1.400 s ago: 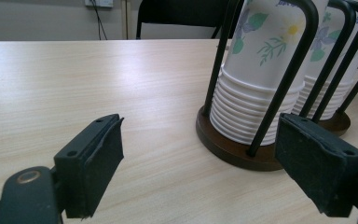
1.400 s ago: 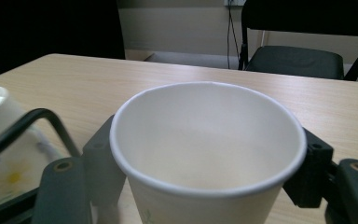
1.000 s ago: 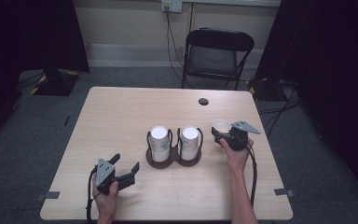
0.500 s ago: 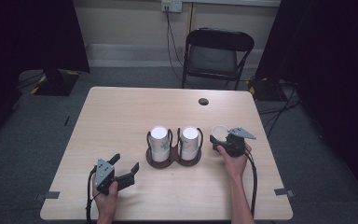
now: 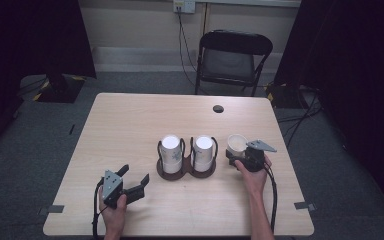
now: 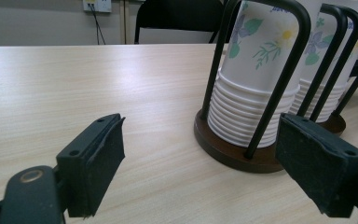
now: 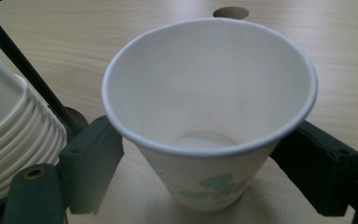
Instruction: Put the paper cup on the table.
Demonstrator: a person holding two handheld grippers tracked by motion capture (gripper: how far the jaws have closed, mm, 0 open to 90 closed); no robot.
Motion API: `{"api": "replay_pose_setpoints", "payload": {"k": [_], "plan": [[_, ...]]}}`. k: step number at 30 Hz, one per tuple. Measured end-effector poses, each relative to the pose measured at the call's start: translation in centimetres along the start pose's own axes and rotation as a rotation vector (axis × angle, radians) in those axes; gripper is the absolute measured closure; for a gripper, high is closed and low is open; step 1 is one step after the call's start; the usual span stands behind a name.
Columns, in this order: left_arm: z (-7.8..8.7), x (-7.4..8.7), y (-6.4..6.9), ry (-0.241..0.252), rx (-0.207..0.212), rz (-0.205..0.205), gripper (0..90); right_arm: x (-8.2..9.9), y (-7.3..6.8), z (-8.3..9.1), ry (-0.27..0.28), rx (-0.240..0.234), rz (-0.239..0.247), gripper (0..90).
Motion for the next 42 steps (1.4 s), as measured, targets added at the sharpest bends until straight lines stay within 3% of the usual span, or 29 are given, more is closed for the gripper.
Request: {"api": "replay_pose_setpoints", "payload": {"k": [7, 20, 32, 42], "plan": [[0.0, 0.0, 0.0, 0.0, -0.003, 0.008, 15.8, -0.1, -0.2, 1.2, 0.008, 0.008, -0.013, 14.9], [0.0, 0.0, 0.0, -0.002, -0.002, 0.002, 15.9, 0.8, -0.9, 4.0, 0.071, 0.025, -0.045, 14.5], [0.0, 0.0, 0.0, -0.003, -0.007, -0.005, 16.0, 1.7, -2.7, 7.0, 0.143, 0.017, -0.039, 13.6], [0.0, 0.0, 0.0, 0.004, -0.007, -0.005, 15.8, 3.9, -4.9, 8.1, 0.146, 0.004, -0.029, 13.7]]}}
Point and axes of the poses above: each handheld gripper's, and its own axes: z roughly backward along the jaws, x roughly out of its underside, y roughly to its right, the point moved 10 cm from there along -z, roughly forward along the jaws, and after that the axes turned 4 degrees about -z, right-handed, at the moved point
